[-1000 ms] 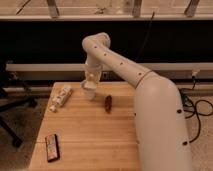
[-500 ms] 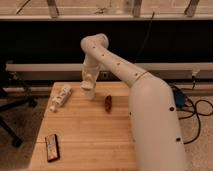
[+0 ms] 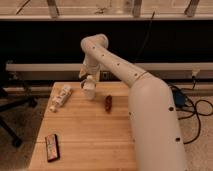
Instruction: Place the white sponge in the ceramic cup
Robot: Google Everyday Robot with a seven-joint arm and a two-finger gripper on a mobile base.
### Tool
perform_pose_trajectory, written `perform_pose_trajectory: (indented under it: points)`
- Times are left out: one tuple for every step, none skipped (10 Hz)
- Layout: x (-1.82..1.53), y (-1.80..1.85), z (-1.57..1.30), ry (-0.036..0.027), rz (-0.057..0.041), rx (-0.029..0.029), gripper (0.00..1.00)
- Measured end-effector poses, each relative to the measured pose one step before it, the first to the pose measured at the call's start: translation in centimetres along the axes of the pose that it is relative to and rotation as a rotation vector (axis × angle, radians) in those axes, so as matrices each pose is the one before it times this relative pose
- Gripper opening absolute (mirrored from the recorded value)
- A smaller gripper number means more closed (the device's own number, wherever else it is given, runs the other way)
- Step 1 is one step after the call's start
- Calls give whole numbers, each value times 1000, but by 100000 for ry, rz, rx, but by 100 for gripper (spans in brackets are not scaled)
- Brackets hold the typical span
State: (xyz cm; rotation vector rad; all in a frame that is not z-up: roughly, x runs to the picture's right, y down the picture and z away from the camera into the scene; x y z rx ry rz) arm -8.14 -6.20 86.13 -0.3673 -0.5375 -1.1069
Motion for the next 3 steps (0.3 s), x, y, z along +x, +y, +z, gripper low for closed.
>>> perform_pose_trajectory:
  points:
    - [501, 393, -658, 1181, 1089, 1009, 64]
    - [-39, 85, -159, -779, -680, -507, 64]
    - [-278, -233, 291, -948, -797, -375, 64]
